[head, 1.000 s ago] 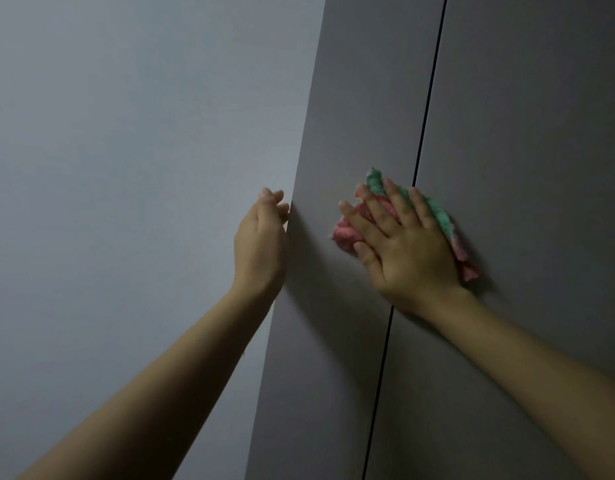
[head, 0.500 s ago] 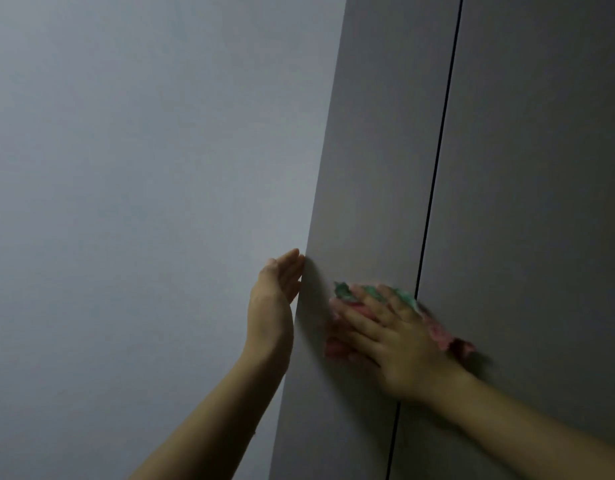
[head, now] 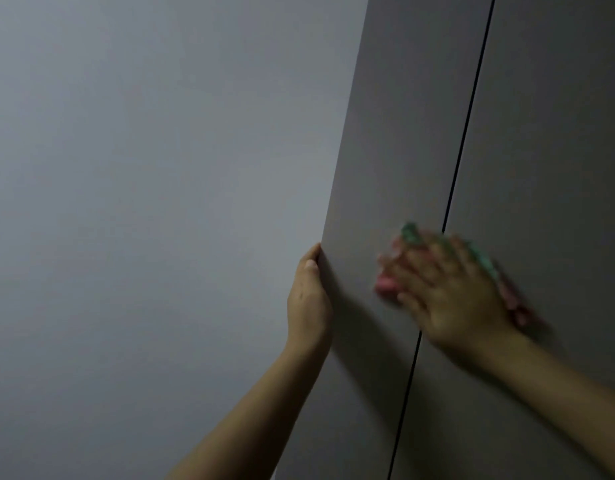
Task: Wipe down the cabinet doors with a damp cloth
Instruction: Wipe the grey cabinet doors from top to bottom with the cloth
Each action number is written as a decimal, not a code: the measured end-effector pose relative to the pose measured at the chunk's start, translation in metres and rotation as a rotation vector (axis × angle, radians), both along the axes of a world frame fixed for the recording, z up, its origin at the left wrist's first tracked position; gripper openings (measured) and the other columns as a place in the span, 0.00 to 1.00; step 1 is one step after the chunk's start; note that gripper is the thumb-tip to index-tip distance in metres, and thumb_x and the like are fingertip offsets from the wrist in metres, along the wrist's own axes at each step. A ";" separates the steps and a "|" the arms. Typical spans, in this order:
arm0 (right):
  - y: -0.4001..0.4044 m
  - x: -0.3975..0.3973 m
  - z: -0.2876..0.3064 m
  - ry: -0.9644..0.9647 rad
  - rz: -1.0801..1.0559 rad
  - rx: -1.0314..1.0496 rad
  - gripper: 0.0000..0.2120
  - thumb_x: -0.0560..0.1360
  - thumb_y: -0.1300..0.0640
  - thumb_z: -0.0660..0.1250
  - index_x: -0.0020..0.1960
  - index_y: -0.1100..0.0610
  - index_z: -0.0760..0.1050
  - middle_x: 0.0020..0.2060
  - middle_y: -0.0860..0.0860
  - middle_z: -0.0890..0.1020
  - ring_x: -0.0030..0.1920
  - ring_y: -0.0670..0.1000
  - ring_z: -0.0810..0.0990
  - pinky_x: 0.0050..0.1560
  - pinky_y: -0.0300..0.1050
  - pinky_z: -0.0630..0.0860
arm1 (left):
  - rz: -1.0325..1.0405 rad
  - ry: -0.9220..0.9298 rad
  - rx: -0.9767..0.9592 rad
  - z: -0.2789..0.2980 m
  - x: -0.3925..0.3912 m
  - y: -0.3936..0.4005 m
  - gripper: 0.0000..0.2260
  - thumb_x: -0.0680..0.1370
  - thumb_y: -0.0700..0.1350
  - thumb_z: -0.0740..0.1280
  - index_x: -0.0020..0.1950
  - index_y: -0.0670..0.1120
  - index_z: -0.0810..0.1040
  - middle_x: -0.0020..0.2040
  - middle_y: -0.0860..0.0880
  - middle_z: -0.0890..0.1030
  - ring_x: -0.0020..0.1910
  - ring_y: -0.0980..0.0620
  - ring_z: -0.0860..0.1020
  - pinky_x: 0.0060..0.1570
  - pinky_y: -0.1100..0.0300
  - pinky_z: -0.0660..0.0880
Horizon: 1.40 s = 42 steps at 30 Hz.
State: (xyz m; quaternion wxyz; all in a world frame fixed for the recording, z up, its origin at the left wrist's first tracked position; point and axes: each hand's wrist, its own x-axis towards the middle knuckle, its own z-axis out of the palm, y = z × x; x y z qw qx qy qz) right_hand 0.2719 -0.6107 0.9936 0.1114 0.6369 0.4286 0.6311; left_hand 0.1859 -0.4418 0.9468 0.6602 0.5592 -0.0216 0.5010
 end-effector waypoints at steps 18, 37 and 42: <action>0.045 -0.010 -0.011 0.105 -0.011 0.319 0.25 0.79 0.46 0.51 0.75 0.49 0.62 0.74 0.53 0.64 0.74 0.62 0.57 0.74 0.60 0.46 | 0.198 -0.068 0.144 -0.023 0.019 -0.004 0.20 0.78 0.52 0.51 0.70 0.58 0.62 0.69 0.62 0.66 0.68 0.66 0.64 0.66 0.75 0.58; -0.071 0.006 -0.037 0.054 -0.082 -0.106 0.22 0.81 0.46 0.50 0.74 0.49 0.61 0.73 0.52 0.64 0.73 0.60 0.59 0.73 0.57 0.48 | 0.671 0.157 0.212 -0.028 0.036 -0.032 0.33 0.74 0.58 0.47 0.77 0.45 0.57 0.67 0.40 0.71 0.64 0.41 0.69 0.63 0.48 0.63; -0.154 0.020 0.048 0.098 -0.188 0.359 0.26 0.79 0.47 0.49 0.76 0.50 0.56 0.74 0.59 0.63 0.73 0.63 0.59 0.73 0.54 0.47 | 0.729 0.182 0.236 -0.029 0.040 -0.032 0.33 0.74 0.58 0.48 0.77 0.44 0.58 0.67 0.37 0.71 0.64 0.38 0.69 0.63 0.45 0.63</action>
